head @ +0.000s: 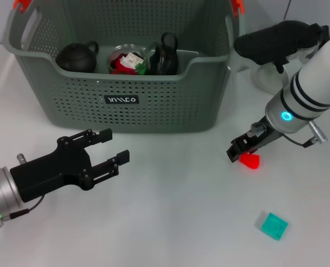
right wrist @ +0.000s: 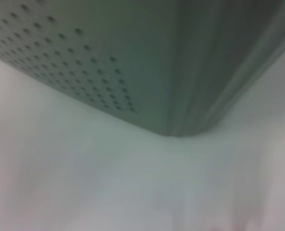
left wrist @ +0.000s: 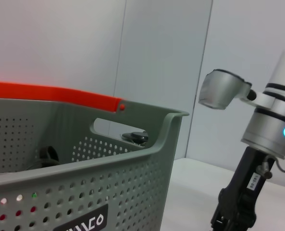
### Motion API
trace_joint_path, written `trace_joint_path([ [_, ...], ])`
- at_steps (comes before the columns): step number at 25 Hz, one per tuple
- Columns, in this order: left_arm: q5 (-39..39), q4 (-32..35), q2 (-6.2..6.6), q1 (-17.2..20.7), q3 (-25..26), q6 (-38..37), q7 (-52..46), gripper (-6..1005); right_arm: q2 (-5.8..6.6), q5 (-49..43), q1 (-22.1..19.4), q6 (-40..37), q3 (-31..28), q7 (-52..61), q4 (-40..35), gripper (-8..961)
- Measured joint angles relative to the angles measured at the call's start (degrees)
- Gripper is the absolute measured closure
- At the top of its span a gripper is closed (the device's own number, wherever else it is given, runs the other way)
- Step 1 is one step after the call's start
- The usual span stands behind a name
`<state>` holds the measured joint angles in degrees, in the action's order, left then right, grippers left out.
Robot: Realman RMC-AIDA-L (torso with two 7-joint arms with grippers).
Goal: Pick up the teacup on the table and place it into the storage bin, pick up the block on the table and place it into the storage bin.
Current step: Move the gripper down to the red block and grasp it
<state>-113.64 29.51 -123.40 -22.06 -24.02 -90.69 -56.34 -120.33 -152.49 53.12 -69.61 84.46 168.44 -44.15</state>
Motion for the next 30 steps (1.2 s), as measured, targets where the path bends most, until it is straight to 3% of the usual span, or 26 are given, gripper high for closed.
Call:
trace_joint_path([
  [6, 0.0, -0.1, 0.0, 0.0, 0.5, -0.1, 0.0, 354, -0.03, -0.7, -2.9, -4.7, 0.2, 0.4, -4.8, 449],
  [12, 0.0, -0.1, 0.0, -0.1, 0.5, -0.1, 0.0, 354, 0.06, -4.0, -4.7, -4.4, -0.2, 0.2, -7.3, 449],
  [30, 0.0, -0.1, -0.03, -0.1, 0.5, -0.2, -0.2, 354, -0.12, -3.7, -7.4, -7.2, 2.6, -1.8, -10.0, 485],
])
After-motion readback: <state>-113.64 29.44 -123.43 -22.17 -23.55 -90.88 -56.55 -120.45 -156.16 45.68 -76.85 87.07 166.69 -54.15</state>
